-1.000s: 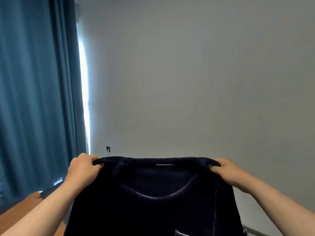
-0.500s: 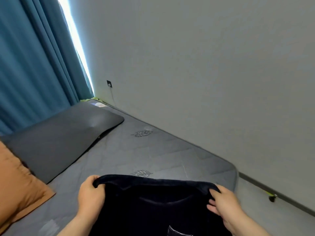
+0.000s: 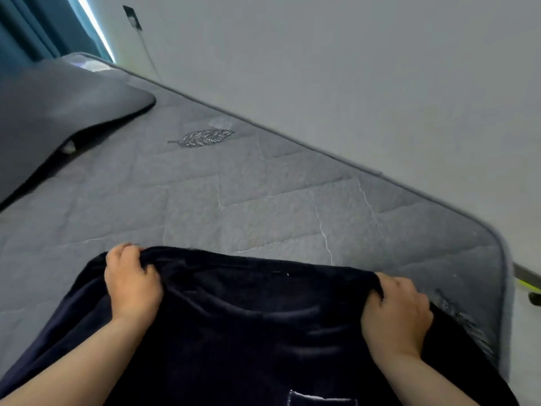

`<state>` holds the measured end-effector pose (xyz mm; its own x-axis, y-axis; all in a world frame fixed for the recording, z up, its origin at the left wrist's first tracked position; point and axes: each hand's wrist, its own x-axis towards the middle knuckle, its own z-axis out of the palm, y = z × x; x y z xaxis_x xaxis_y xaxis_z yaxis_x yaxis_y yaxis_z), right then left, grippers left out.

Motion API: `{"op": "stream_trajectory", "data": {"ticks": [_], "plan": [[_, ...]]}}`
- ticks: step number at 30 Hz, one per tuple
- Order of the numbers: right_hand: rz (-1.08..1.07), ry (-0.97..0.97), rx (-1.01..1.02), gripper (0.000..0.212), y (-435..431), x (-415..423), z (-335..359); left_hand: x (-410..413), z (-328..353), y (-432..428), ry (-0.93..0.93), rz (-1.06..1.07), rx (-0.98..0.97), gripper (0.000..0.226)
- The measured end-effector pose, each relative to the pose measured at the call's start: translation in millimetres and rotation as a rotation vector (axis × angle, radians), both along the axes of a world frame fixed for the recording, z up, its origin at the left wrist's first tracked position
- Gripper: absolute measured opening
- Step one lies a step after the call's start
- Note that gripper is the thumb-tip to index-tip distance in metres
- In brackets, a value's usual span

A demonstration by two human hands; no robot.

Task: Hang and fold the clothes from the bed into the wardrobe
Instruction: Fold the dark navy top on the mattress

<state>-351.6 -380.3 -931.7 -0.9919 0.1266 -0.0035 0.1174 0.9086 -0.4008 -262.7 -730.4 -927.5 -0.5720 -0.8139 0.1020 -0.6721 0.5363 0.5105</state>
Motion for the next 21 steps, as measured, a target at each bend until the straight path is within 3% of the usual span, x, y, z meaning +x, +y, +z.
{"op": "stream_trajectory", "data": {"ticks": [9, 13, 21], "plan": [[0.056, 0.083, 0.178, 0.021, -37.9, -169.2, -9.4, -187.8, -13.1, -58.1, -0.155, -0.081, -0.238, 0.031], [0.034, 0.086, 0.219, 0.02, -51.9, -201.3, -18.6, -232.7, -21.5, -76.4, -0.209, -0.098, -0.35, 0.028], [-0.003, 0.112, 0.303, 0.018, -61.3, -214.7, -22.6, -262.7, -25.0, -94.0, -0.266, -0.165, -0.375, 0.02]]}}
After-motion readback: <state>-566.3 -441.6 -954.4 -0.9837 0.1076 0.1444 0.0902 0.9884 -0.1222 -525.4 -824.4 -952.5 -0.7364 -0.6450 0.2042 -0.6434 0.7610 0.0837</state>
